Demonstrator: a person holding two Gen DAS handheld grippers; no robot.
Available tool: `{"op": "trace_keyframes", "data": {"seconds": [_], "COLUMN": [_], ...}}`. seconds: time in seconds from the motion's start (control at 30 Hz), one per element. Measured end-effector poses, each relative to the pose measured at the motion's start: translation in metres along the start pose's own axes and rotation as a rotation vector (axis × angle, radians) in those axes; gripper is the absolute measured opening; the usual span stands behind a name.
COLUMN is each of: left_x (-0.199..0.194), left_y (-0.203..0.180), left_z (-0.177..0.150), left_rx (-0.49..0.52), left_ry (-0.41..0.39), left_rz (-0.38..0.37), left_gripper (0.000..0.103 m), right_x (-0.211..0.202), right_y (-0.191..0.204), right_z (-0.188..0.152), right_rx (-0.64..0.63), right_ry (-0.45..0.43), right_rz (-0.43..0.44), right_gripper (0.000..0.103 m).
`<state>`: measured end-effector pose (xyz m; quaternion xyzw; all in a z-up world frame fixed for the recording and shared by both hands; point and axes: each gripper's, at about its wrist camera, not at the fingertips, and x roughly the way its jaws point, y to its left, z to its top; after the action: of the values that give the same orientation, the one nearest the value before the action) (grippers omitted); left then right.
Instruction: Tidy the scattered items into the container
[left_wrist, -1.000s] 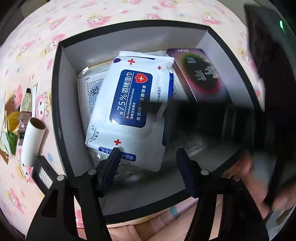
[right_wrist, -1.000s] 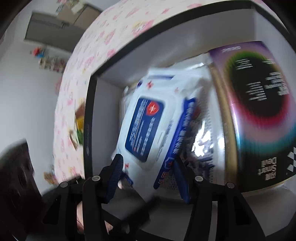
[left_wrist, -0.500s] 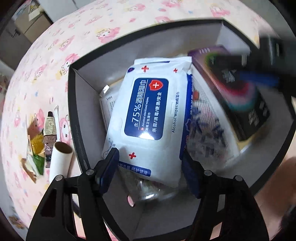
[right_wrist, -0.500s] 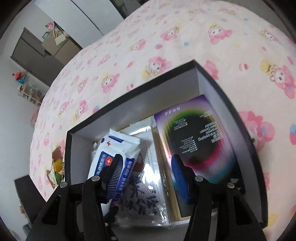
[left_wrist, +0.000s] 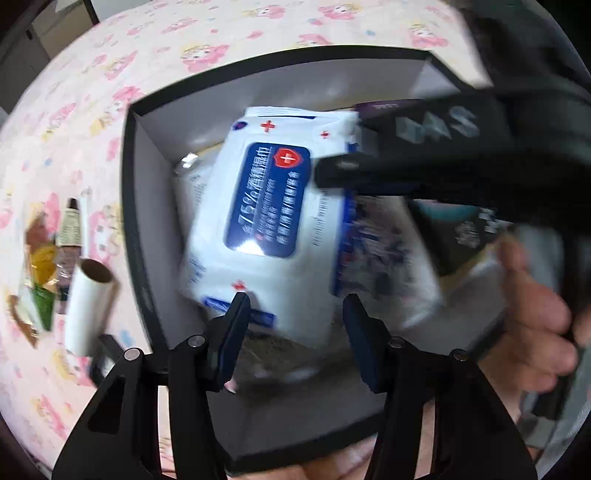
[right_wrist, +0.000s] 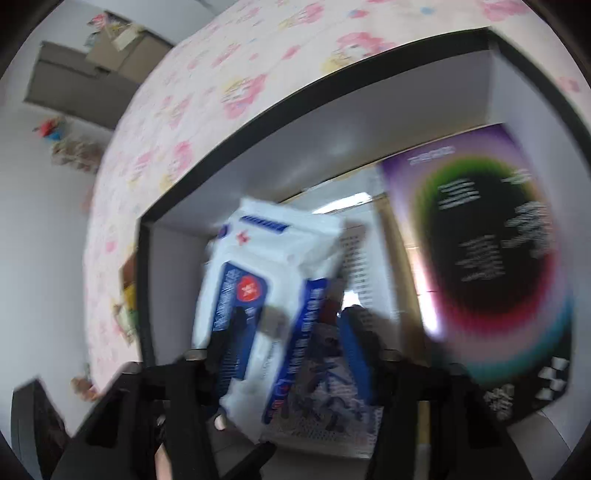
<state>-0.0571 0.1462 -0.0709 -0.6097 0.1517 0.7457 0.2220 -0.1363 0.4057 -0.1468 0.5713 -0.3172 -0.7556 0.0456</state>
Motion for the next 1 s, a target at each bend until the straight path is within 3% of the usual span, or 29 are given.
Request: {"op": "trace_keyframes", "data": {"seconds": [0.03, 0.07, 0.27, 0.37, 0.43, 0.53, 0.6, 0.7, 0.77, 0.83, 1.0], "left_x": [-0.001, -0.002, -0.010, -0.016, -0.022, -0.028, -0.016, -0.029, -0.031, -0.033, -0.041], "left_y": [0.001, 0.003, 0.009, 0.013, 0.017, 0.021, -0.006, 0.007, 0.015, 0.020, 0.029], "left_z": [0.000, 0.000, -0.005, -0.009, -0.014, -0.021, -0.016, -0.016, -0.015, -0.014, -0.018], "left_rx": [0.000, 0.001, 0.004, 0.005, 0.003, -0.010, -0.010, -0.066, -0.100, -0.117, -0.125], "left_ry": [0.000, -0.001, -0.011, -0.023, -0.016, 0.008, 0.019, 0.028, 0.017, 0.004, -0.009], "left_rz": [0.000, 0.000, 0.018, -0.015, -0.074, -0.108, -0.093, -0.120, -0.111, -0.080, -0.089], "left_gripper": [0.054, 0.054, 0.054, 0.054, 0.054, 0.046, 0.038, 0.029, 0.022, 0.021, 0.021], "right_x": [-0.001, -0.003, -0.014, -0.031, -0.038, -0.037, -0.033, -0.034, -0.033, -0.029, -0.003], "right_y": [0.001, 0.003, 0.010, 0.009, 0.006, 0.004, 0.001, 0.000, 0.007, 0.013, 0.001], "right_z": [-0.001, -0.002, -0.016, -0.031, -0.035, -0.028, -0.018, 0.005, 0.017, 0.028, 0.045], "right_rx": [-0.015, -0.028, -0.093, -0.118, -0.126, -0.106, -0.067, -0.013, -0.059, -0.115, -0.115], "right_ry": [-0.010, -0.022, -0.077, -0.123, -0.153, -0.159, -0.124, -0.110, -0.116, -0.112, -0.033], "right_rz": [-0.004, -0.010, -0.028, -0.034, -0.059, -0.084, -0.052, -0.014, -0.089, -0.167, -0.133], "right_gripper": [0.014, 0.011, 0.005, 0.003, 0.003, 0.004, 0.004, 0.005, 0.012, 0.015, 0.025]}}
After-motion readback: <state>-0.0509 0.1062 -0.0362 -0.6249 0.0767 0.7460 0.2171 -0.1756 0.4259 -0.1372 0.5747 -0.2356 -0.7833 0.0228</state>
